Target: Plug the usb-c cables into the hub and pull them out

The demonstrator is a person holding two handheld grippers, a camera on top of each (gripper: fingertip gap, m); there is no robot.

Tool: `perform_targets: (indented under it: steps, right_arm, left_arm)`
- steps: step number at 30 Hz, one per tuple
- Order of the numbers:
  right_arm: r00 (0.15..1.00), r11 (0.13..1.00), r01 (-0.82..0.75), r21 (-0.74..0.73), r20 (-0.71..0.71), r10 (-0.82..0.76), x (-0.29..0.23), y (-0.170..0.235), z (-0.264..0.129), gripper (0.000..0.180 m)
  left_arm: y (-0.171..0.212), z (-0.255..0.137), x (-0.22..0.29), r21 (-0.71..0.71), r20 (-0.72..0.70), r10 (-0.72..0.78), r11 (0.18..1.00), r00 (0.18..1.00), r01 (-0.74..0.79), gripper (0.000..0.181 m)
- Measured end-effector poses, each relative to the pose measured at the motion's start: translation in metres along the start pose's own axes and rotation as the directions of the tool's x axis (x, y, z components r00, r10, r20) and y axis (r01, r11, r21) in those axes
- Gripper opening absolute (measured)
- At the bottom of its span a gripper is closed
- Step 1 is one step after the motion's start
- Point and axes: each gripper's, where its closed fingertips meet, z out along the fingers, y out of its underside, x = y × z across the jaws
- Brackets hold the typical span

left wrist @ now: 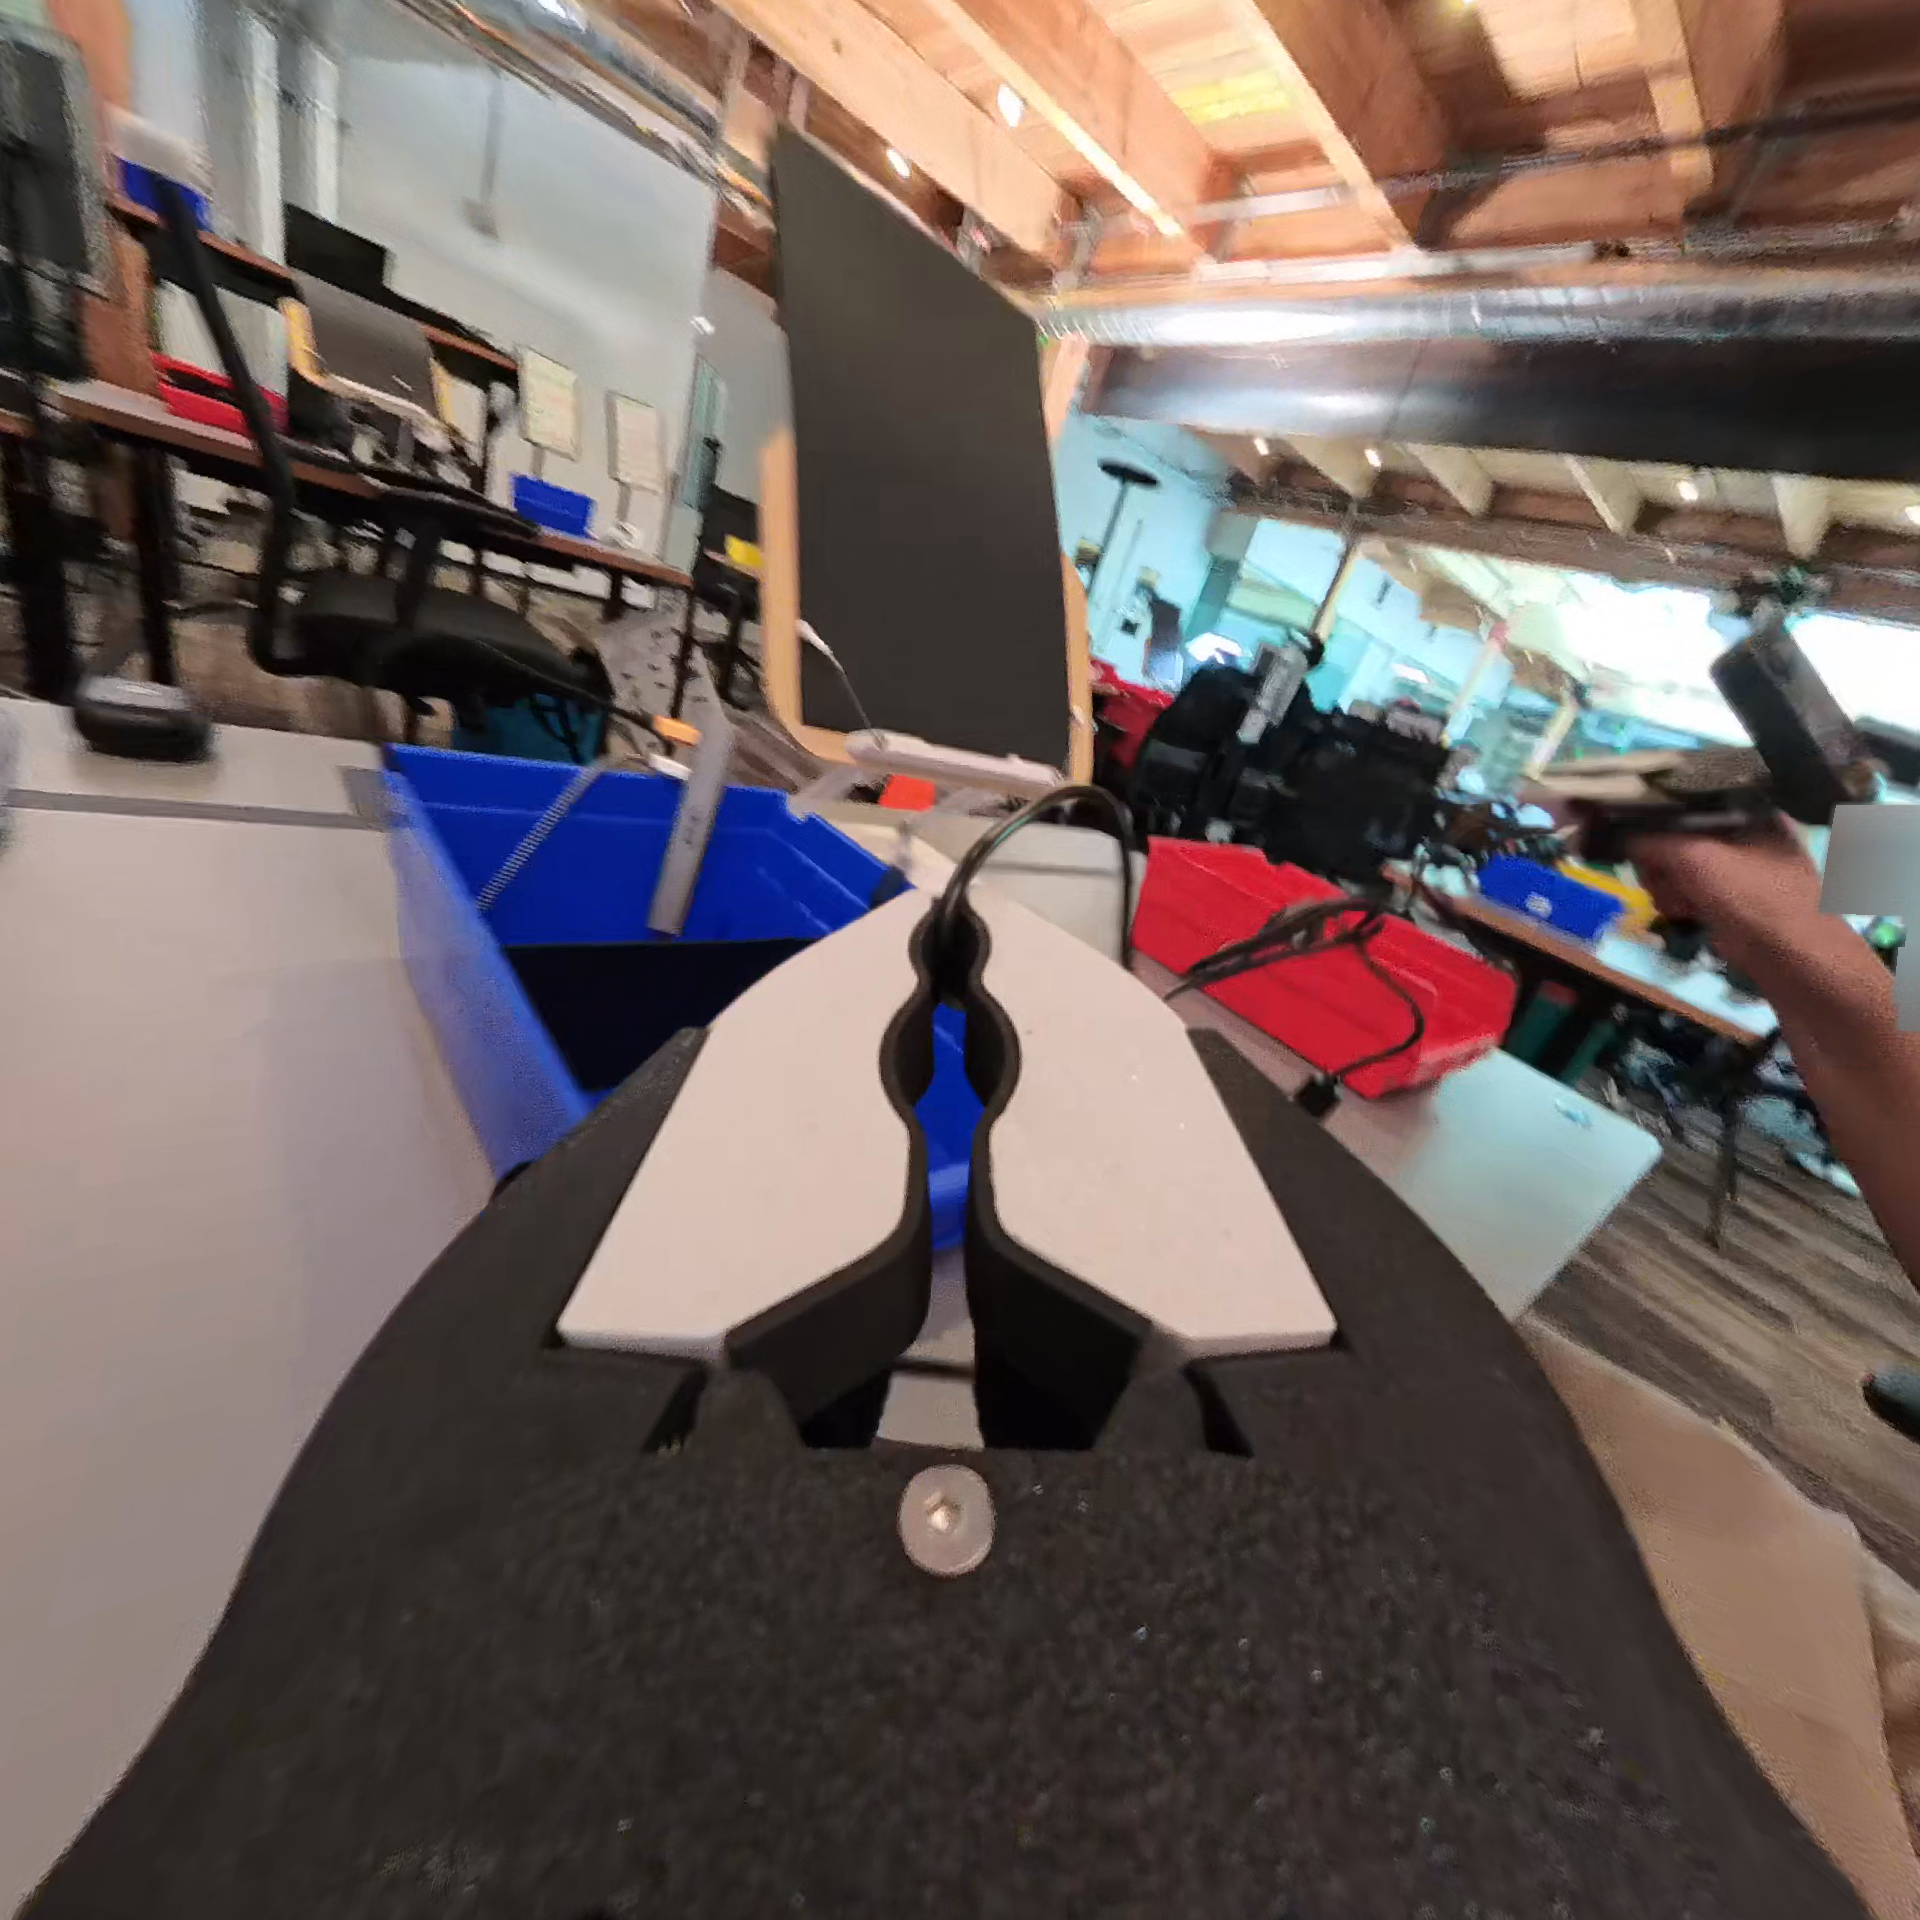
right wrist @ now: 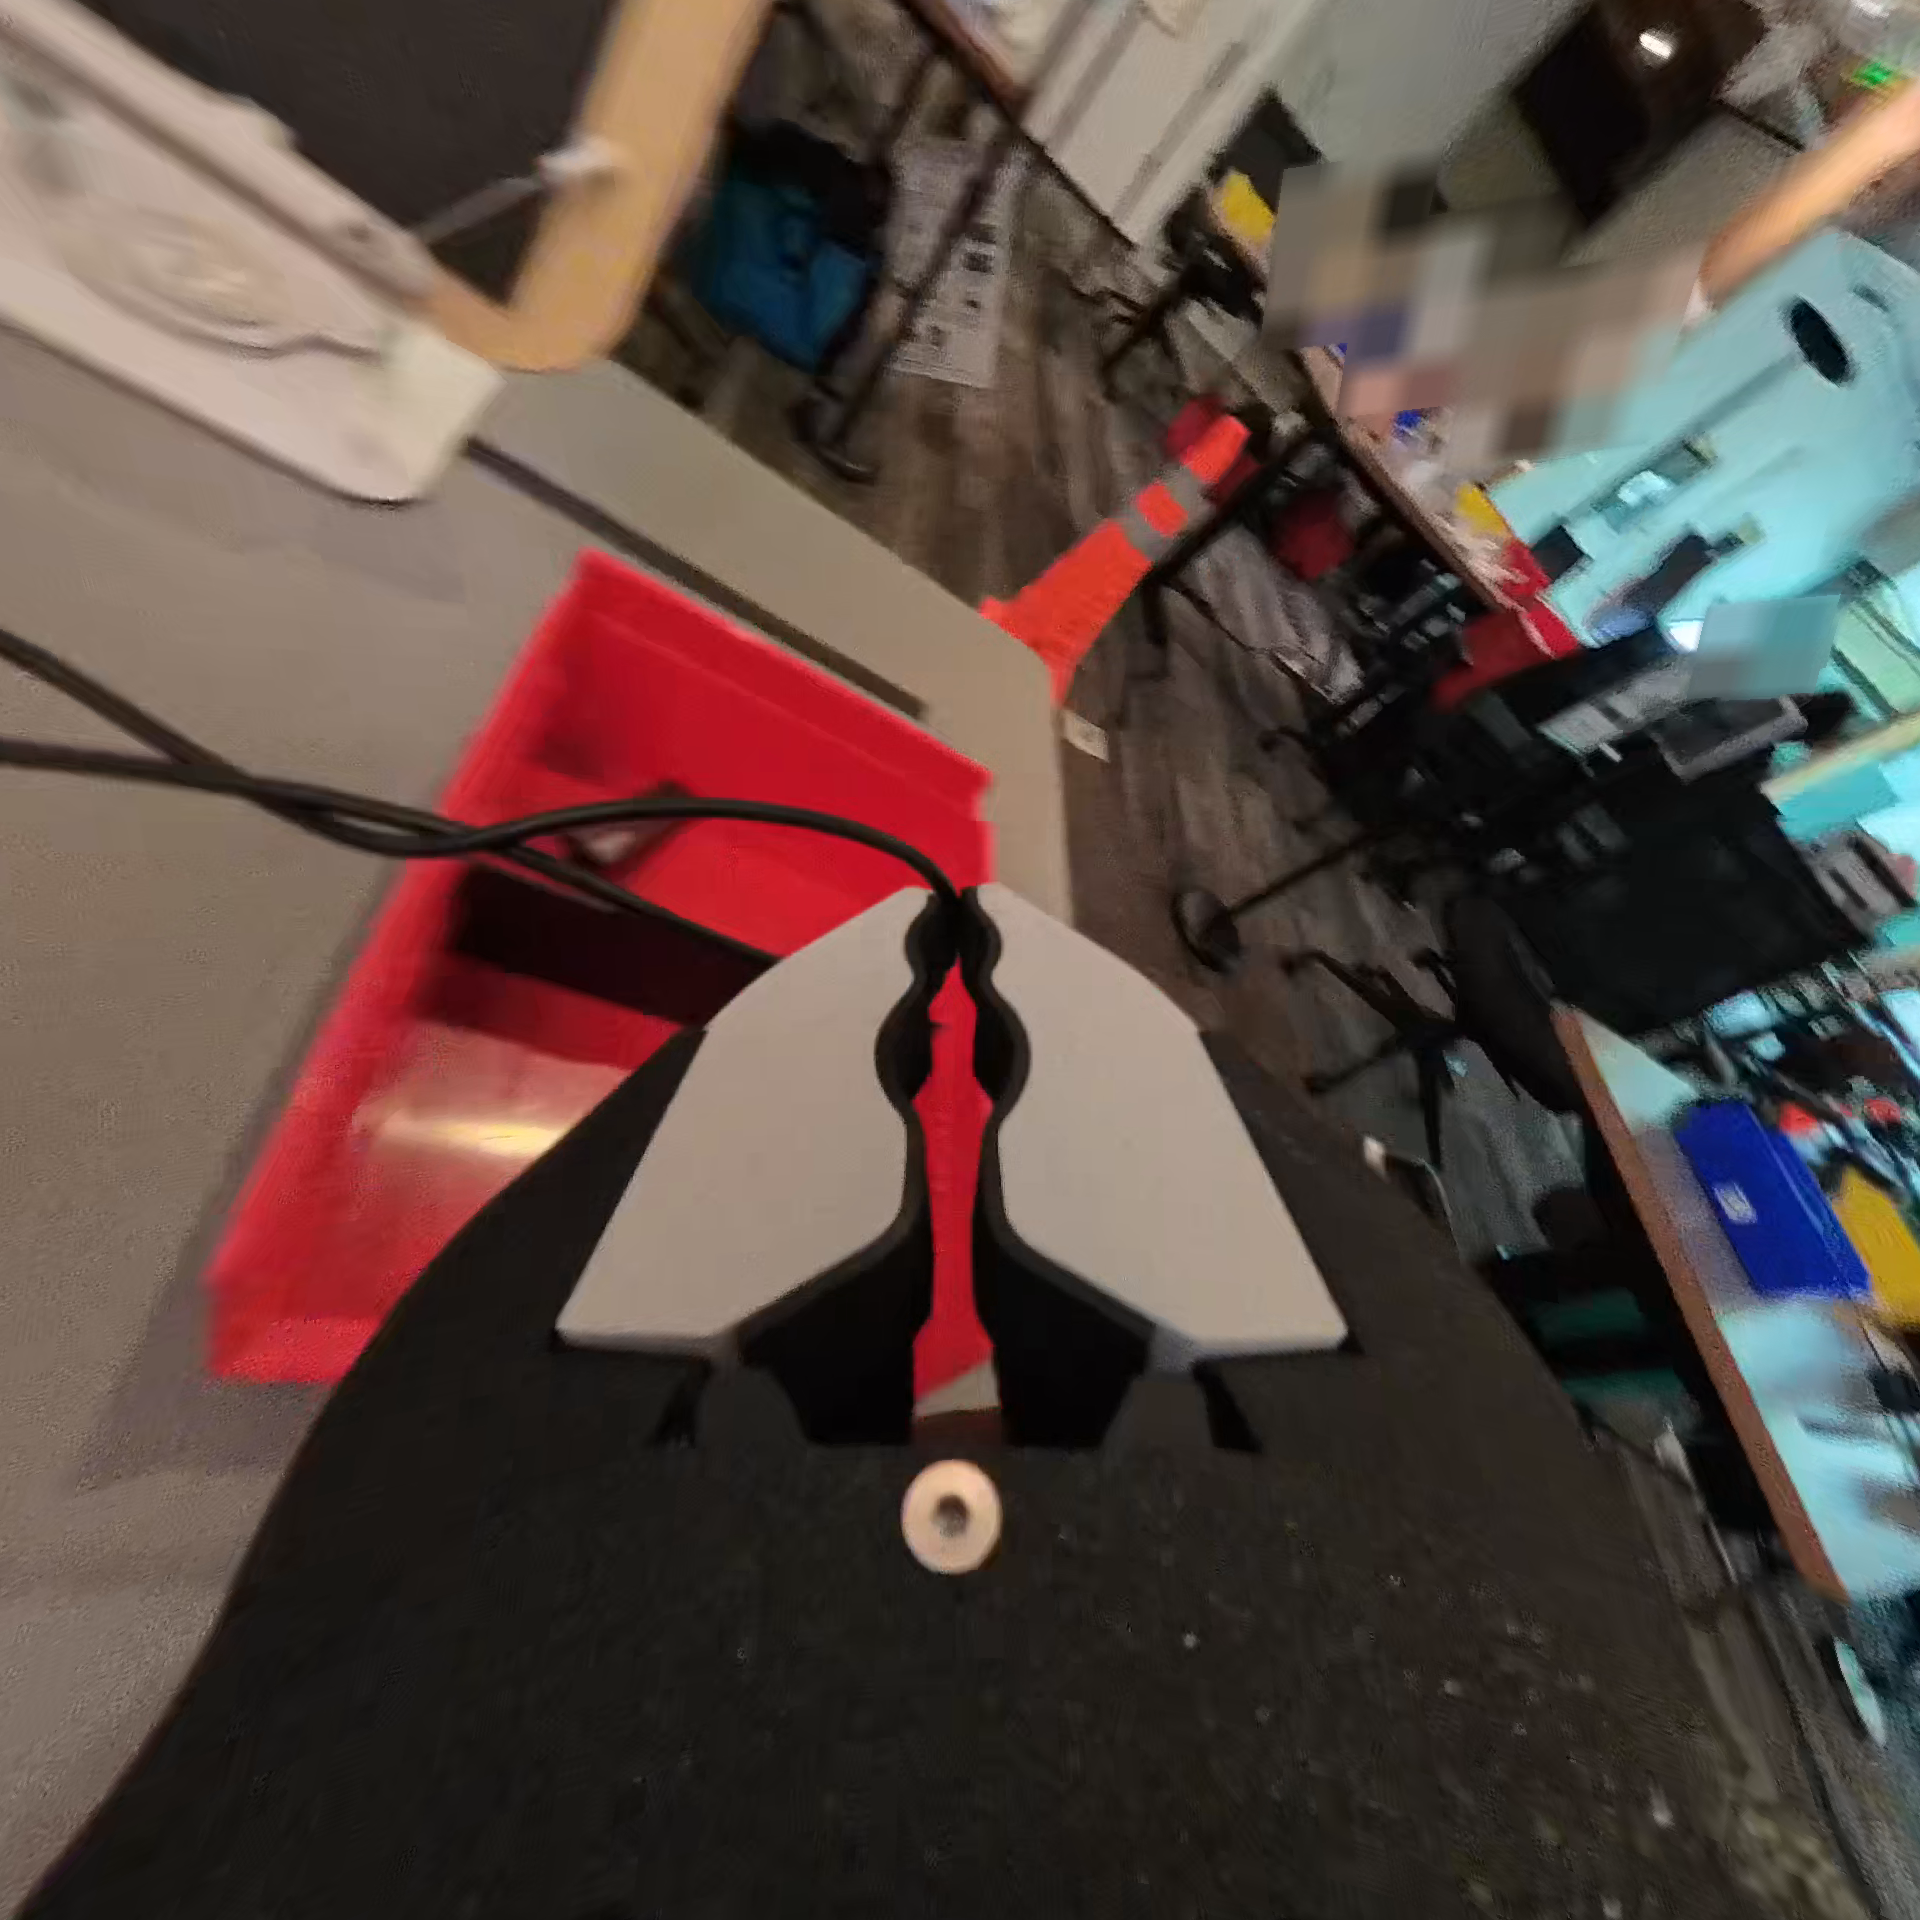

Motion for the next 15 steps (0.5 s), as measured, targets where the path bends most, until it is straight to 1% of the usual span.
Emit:
perform_targets:
  steps: [1,2,3,4,5,6,7,9,11,13,15]
  right_arm:
    - [0.997,0.998,-0.063,-0.020,-0.038,0.062,0.032,0.016,0.002,0.002]
    - [0.991,0.990,-0.134,-0.035,-0.015,0.133,0.050,0.031,0.005,0.002]
    - [0.981,0.982,-0.188,-0.032,0.029,0.189,0.058,0.040,0.006,0.002]
    - [0.971,0.974,-0.223,-0.031,0.081,0.224,0.057,0.047,0.007,0.002]
    - [0.967,0.975,-0.220,-0.038,0.120,0.223,0.050,0.054,0.010,0.002]
    - [0.970,0.982,-0.183,-0.045,0.156,0.187,0.038,0.058,0.011,0.001]
    - [0.963,0.987,-0.152,-0.043,0.217,0.158,0.021,0.058,0.011,0.002]
    - [0.918,0.986,-0.164,-0.030,0.361,0.163,-0.012,0.050,0.010,0.002]
    - [0.868,0.988,-0.152,0.004,0.478,0.132,-0.038,0.038,0.003,0.002]
    - [0.836,0.988,-0.145,0.047,0.540,0.097,-0.056,0.027,-0.005,0.002]
    - [0.817,0.984,-0.149,0.100,0.572,0.065,-0.068,0.013,-0.014,0.002]
  left_arm:
    - [-0.010,-0.011,-0.009,0.050,0.017,-0.030,0.998,0.999,0.030,0.000]
    - [-0.020,-0.022,-0.013,0.106,0.005,-0.063,0.992,0.998,0.062,0.000]
    - [-0.024,-0.028,-0.012,0.122,-0.006,-0.057,0.991,0.998,0.057,0.000]
    - [-0.022,-0.024,-0.002,0.090,-0.044,-0.032,0.995,0.999,0.036,0.000]
    - [-0.015,-0.014,0.014,0.028,-0.115,-0.030,0.999,0.993,0.034,0.000]
    - [-0.007,-0.001,0.030,-0.024,-0.162,-0.021,1.000,0.986,0.017,0.000]
    - [0.003,0.013,0.048,-0.072,-0.204,0.001,0.997,0.979,-0.016,0.000]
    - [0.026,0.039,0.085,-0.192,-0.308,0.003,0.979,0.951,-0.066,0.000]
    - [0.049,0.060,0.114,-0.290,-0.364,0.023,0.947,0.931,-0.137,0.000]
    - [0.071,0.078,0.138,-0.395,-0.401,0.028,0.897,0.916,-0.201,0.000]
    - [0.085,0.096,0.156,-0.457,-0.413,0.073,0.846,0.908,-0.276,0.000]
